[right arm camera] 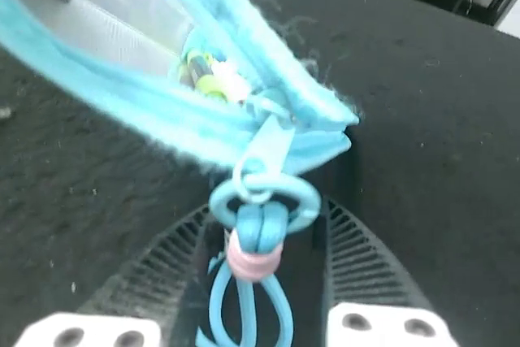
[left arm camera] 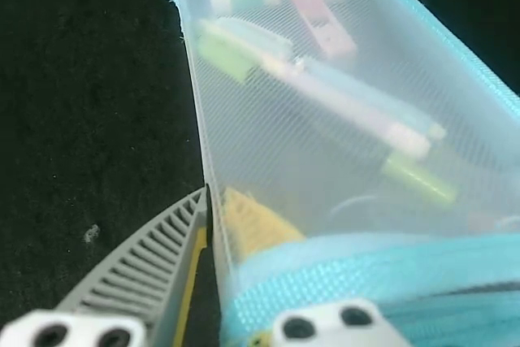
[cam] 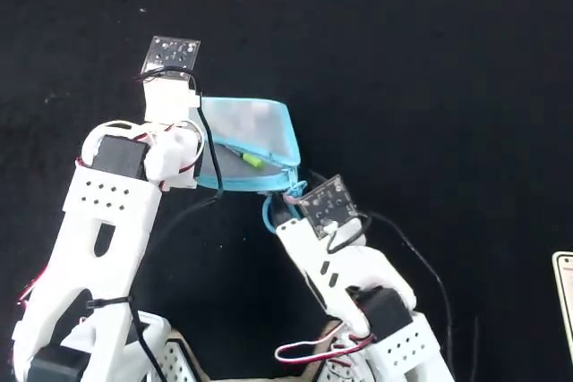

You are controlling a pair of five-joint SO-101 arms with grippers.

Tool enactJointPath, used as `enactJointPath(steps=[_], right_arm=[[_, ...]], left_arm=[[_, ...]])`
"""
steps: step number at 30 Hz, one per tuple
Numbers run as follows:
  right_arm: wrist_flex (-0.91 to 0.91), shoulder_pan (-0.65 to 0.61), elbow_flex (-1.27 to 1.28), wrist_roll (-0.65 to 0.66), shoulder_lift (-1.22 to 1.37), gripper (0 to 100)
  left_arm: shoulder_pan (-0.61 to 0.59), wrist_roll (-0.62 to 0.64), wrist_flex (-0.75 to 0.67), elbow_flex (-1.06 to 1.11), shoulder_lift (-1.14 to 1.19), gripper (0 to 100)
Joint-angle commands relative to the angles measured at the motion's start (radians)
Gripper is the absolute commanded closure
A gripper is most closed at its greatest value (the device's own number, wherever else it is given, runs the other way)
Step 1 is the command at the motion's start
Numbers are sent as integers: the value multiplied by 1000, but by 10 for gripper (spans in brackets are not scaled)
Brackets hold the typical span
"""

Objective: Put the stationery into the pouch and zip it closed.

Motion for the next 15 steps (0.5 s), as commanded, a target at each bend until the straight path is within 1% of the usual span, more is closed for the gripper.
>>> enactJointPath(steps=[1,3,4,6,7,8,11,15], right_arm=[[-43,-6,-1,-6,-71,822],[-43,8,-1,-6,-71,835],[-44,20,-2,-6,-71,866],[-51,61,-7,-5,-71,967],[-51,84,-18,-5,-71,994],[-43,106,-28,-8,-71,972],[-18,173,-73,-6,-71,986],[100,218,-180,-5,-71,988]], left_arm=[[-12,-2,18,8,21,970],[-12,-2,18,8,21,970],[-12,-2,18,8,21,970],[-12,-2,18,8,21,970],[-12,-2,18,8,21,970],[-12,-2,18,8,21,970],[-12,-2,18,8,21,970],[-12,2,12,10,21,970]])
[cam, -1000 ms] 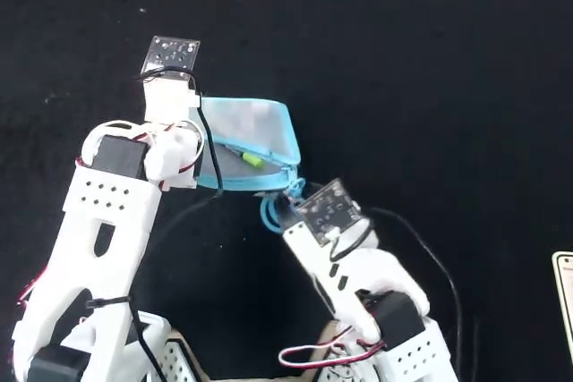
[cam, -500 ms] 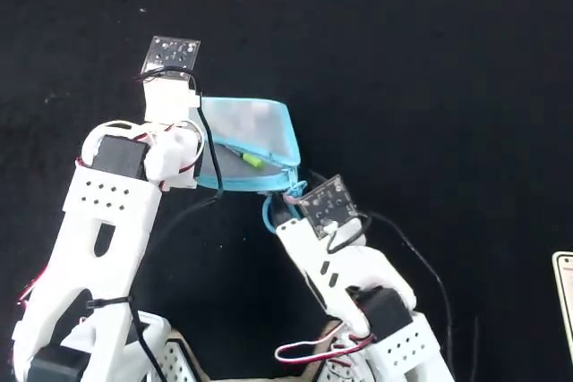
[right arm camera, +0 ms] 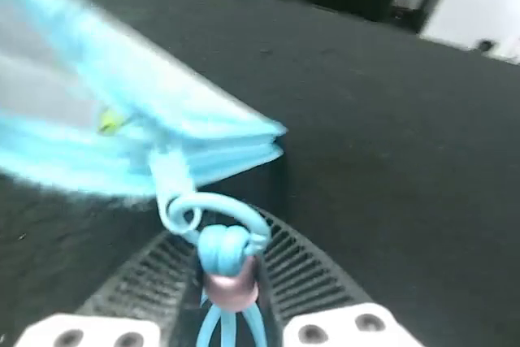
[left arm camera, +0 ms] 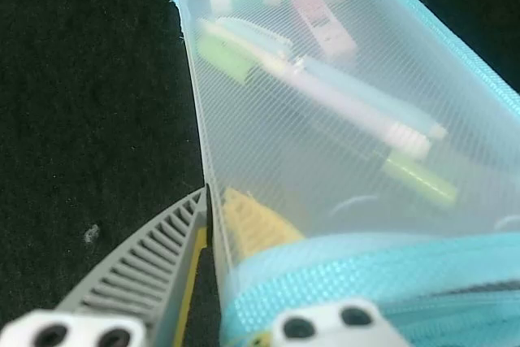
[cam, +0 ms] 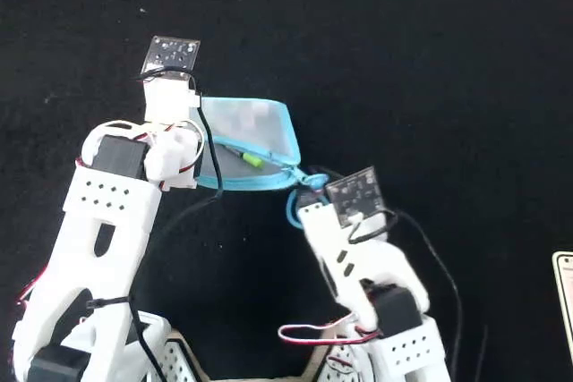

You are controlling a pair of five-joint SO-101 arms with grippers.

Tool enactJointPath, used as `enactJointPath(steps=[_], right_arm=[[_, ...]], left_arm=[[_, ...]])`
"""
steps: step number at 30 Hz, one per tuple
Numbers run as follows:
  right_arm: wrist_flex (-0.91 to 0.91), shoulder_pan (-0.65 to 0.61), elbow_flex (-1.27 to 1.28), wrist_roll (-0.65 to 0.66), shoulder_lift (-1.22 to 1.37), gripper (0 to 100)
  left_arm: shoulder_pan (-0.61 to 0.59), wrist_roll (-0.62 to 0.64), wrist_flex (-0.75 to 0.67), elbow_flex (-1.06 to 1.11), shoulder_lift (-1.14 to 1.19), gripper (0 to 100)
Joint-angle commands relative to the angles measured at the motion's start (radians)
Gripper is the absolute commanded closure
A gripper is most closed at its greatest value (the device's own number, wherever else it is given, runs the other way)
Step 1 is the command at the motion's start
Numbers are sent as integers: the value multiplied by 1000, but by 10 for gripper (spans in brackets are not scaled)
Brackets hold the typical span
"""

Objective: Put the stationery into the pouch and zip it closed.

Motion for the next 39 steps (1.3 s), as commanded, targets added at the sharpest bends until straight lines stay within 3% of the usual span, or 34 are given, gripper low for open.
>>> enactJointPath(steps=[1,8,16,27,32,39], right_arm=[[100,43,-145,-5,-71,988],[192,37,-306,114,-62,988],[170,-118,-377,206,-38,988],[164,-118,-679,206,355,988],[164,-118,-757,204,464,988],[163,-118,-763,204,489,988]], left_arm=[[-12,3,12,8,21,970],[-4,6,14,-19,11,970],[68,34,18,-114,12,970],[61,40,23,-231,11,955],[61,34,149,-355,11,845],[-54,32,249,-565,11,859]])
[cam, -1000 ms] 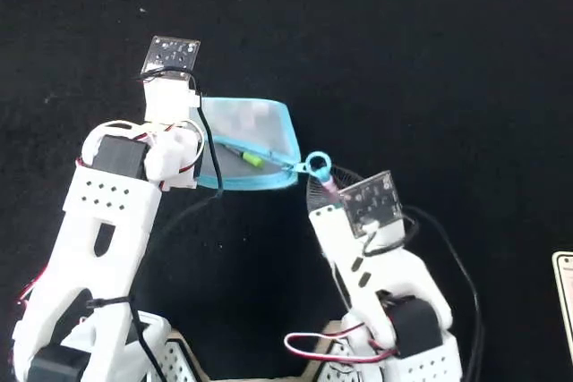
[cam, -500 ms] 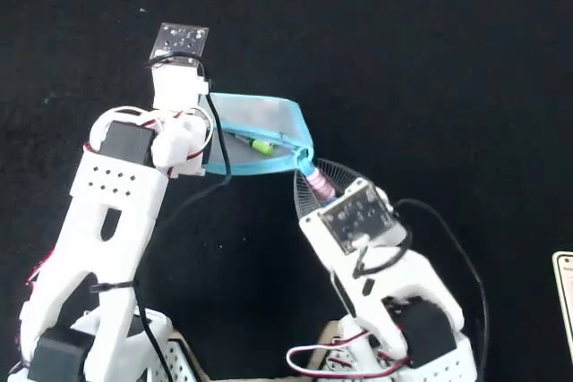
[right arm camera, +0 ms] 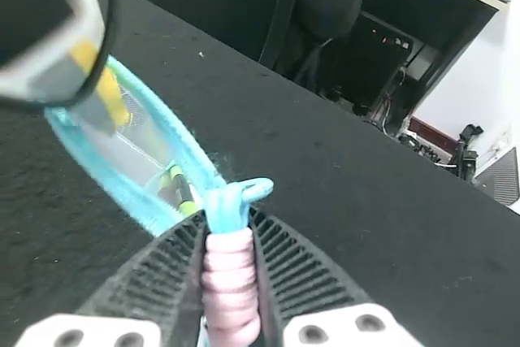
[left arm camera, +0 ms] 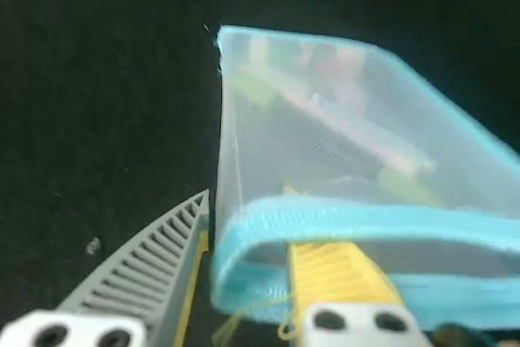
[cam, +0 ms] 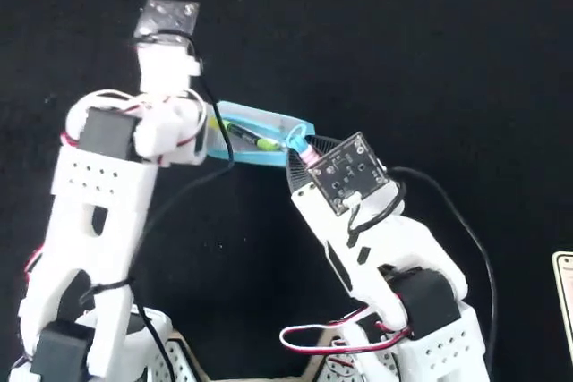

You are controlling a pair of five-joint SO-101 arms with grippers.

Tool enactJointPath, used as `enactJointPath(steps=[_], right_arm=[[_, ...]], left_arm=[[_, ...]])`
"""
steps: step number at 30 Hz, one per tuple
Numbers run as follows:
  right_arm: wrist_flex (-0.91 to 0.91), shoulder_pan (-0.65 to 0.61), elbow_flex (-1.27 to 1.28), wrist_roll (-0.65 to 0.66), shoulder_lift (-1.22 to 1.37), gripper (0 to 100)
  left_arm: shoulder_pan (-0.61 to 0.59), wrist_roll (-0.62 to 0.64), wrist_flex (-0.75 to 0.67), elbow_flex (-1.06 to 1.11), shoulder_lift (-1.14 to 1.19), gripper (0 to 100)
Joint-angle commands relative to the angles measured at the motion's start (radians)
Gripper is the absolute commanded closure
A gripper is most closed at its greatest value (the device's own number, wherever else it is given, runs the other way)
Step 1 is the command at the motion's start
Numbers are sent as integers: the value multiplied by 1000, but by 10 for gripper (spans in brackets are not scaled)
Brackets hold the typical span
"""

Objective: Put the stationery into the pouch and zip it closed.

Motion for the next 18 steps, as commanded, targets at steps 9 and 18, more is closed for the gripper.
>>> enactJointPath(steps=[9,18], right_arm=[[-80,-15,-67,9,16,988],[-130,-20,-65,5,19,988]], left_arm=[[-249,-3,97,-240,-12,859],[-358,-61,278,-315,-14,859]])
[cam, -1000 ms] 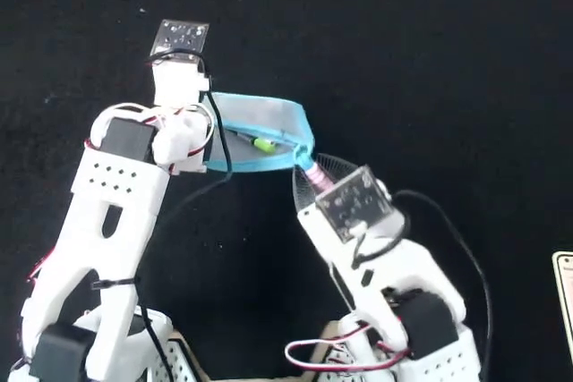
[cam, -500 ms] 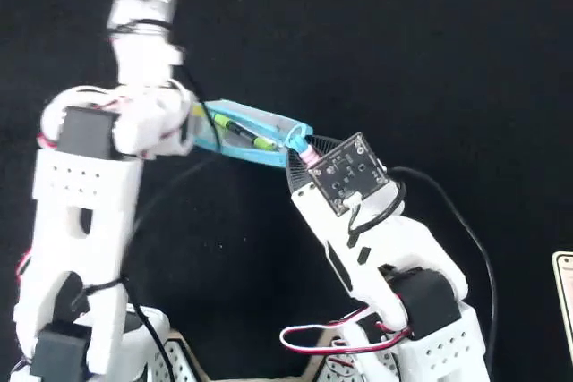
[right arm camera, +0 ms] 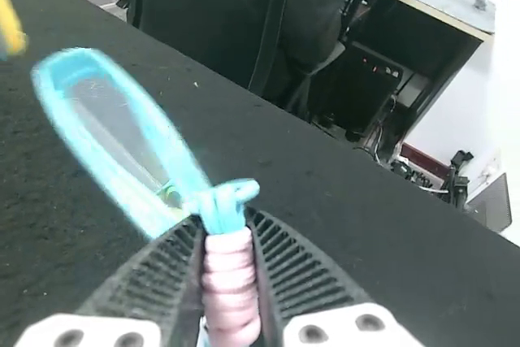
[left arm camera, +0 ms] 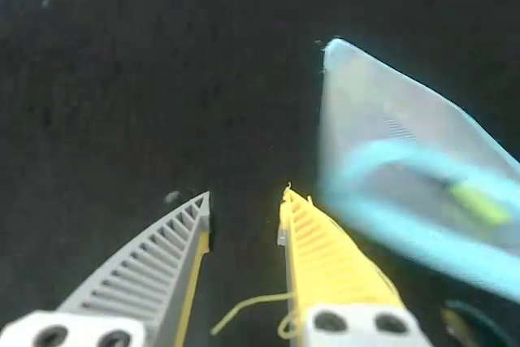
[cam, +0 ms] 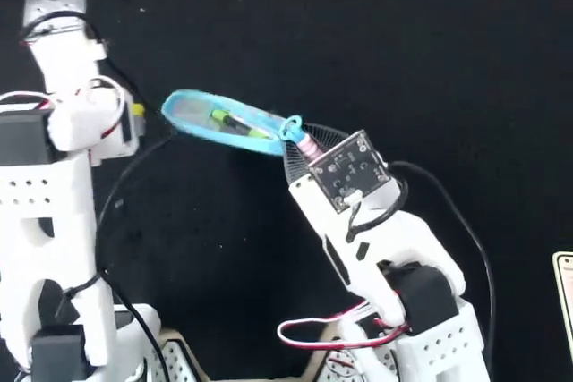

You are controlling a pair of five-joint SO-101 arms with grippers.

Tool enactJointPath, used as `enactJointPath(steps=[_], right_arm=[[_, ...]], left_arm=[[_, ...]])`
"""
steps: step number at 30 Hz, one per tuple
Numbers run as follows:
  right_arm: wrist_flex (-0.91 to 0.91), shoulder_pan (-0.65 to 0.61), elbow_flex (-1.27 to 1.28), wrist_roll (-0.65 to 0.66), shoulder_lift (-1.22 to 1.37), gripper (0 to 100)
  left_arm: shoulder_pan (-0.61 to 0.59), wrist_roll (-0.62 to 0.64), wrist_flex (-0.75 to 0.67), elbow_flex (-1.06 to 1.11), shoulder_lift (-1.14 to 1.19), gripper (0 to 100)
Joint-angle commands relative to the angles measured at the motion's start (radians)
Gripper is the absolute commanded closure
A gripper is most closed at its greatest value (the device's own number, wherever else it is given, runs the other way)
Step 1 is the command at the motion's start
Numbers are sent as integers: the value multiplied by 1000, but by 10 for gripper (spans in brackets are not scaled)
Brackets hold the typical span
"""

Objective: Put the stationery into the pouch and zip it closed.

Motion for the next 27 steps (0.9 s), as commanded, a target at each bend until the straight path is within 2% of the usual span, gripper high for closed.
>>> enactJointPath(steps=[1,7,13,15,18,23,27], right_arm=[[-37,-18,-65,5,1,988],[-38,-18,-68,3,1,988],[-37,-20,-77,9,44,988],[-32,-20,-108,5,94,988],[-31,-20,-151,3,151,988],[-28,-20,-157,3,162,988],[32,-48,-159,5,162,988]], left_arm=[[-74,-81,21,-84,-12,859],[-71,-146,25,-35,-12,859],[68,-137,20,176,-11,859],[117,-95,5,226,-12,859],[157,-63,-107,295,-12,859],[143,-54,-371,410,-12,859],[145,58,-539,423,-11,859]])
